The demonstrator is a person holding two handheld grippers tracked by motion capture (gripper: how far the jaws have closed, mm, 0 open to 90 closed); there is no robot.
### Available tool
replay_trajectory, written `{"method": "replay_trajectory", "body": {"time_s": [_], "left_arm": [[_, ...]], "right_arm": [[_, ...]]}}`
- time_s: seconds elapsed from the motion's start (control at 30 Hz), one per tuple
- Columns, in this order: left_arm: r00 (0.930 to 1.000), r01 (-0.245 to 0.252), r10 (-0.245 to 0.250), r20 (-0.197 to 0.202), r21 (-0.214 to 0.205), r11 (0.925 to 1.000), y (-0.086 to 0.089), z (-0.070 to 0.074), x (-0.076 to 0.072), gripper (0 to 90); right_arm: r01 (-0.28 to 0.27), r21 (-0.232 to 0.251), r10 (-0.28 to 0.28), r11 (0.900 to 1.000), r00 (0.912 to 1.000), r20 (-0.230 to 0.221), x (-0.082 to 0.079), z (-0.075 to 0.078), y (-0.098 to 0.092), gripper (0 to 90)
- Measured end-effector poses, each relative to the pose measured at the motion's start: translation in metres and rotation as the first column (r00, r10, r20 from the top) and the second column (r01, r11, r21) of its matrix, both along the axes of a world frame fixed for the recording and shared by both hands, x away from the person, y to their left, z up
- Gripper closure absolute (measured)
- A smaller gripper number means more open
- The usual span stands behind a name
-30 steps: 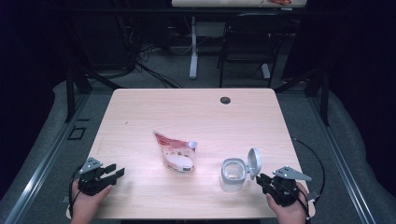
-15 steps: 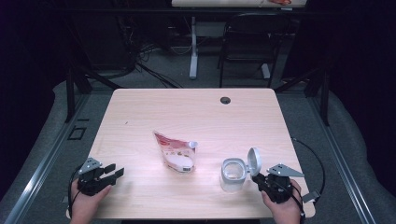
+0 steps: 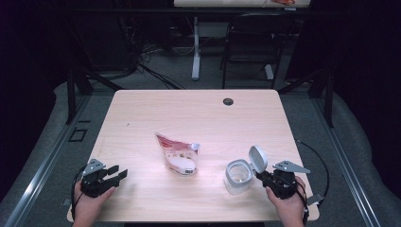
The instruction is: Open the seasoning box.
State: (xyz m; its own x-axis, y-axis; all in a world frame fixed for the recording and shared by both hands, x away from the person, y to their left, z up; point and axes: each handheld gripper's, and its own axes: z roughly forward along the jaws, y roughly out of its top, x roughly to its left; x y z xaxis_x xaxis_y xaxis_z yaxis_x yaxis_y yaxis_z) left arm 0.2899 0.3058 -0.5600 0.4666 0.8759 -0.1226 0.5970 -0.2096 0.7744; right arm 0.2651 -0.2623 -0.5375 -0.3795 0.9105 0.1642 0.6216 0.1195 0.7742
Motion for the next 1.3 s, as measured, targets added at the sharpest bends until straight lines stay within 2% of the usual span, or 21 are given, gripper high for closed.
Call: {"method": "replay_trajectory", "body": {"time_s": [0.3,0.57,1.2,1.3], "left_arm": [[1.0000,0.001,-0.001,0.003,-0.001,1.0000,-0.002,0.000,-0.001,53.8],[1.0000,0.007,-0.007,0.003,-0.001,1.0000,-0.004,0.001,-0.001,53.8],[0.9999,0.013,-0.013,0.001,0.000,0.9999,-0.006,0.001,-0.001,53.8],[0.9999,0.012,-0.012,0.002,-0.001,0.9999,-0.006,0.001,-0.001,53.8]], "right_arm": [[-0.002,0.031,0.001,0.9995,0.9999,0.014,0.006,0.003,-0.001,82.5],[-0.008,0.022,0.008,0.9997,0.9998,0.018,0.015,0.003,0.002,82.9],[-0.022,0.033,0.021,0.9992,0.9994,0.027,0.034,0.002,0.008,84.6],[-0.026,0.046,0.025,0.9986,0.9992,0.033,0.036,0.002,0.008,84.5]]}}
